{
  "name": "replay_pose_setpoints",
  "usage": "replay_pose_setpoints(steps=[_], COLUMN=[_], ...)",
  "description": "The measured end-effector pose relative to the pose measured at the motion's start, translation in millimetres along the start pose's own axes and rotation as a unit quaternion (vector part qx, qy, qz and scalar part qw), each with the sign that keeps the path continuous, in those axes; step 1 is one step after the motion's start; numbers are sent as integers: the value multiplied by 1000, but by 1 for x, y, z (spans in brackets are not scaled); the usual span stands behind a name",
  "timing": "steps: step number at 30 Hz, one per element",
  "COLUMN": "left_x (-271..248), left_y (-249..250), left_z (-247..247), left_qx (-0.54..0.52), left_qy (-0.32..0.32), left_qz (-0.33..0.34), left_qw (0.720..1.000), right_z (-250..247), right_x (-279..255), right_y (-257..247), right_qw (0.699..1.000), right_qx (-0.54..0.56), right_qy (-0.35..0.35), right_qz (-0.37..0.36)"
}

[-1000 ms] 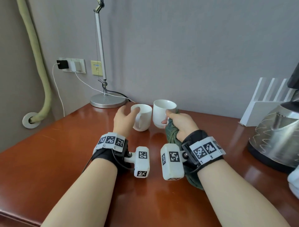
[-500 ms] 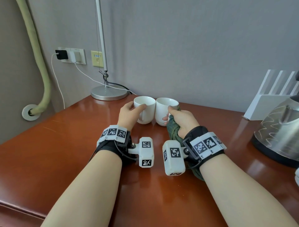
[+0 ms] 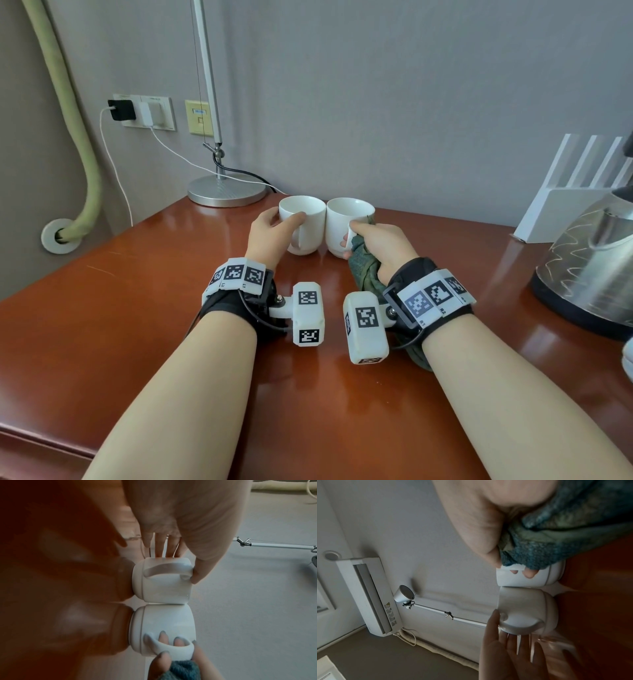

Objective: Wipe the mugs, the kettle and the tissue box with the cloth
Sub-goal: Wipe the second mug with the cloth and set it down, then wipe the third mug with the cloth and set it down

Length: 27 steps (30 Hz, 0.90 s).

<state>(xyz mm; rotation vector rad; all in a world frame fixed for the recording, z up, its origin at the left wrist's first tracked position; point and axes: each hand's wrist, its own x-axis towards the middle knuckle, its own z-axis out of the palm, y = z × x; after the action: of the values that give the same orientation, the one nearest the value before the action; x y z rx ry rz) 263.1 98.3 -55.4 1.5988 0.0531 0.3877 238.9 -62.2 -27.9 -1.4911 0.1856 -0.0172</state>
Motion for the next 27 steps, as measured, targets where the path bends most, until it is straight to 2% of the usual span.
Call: replay_pose_setpoints(steps=[14, 16, 18, 22, 25, 27], left_x=[1, 2, 2, -2, -10, -20], left_y=[-1, -1, 3, 17, 24, 34], left_z=[2, 3, 2, 4, 14, 23], left_qx=[-13, -12, -23, -54, -21, 11], left_qy=[-4, 9, 48, 100, 61, 10], left_qz=[-1, -8, -20, 36, 90, 119], left_qw=[1000, 1000, 998, 993, 994, 993], right_z=[0, -2, -6, -12, -15, -18], right_x=[-2, -1, 3, 2, -1, -4], right_y=[-1, -1, -1, -5, -9, -14], right_qw=[1000, 998, 992, 990, 993, 995], right_qx=[-27, -60, -117, -88, -42, 4], right_qy=[0, 10, 51, 91, 85, 68], right_qz=[2, -1, -21, -62, -64, -69])
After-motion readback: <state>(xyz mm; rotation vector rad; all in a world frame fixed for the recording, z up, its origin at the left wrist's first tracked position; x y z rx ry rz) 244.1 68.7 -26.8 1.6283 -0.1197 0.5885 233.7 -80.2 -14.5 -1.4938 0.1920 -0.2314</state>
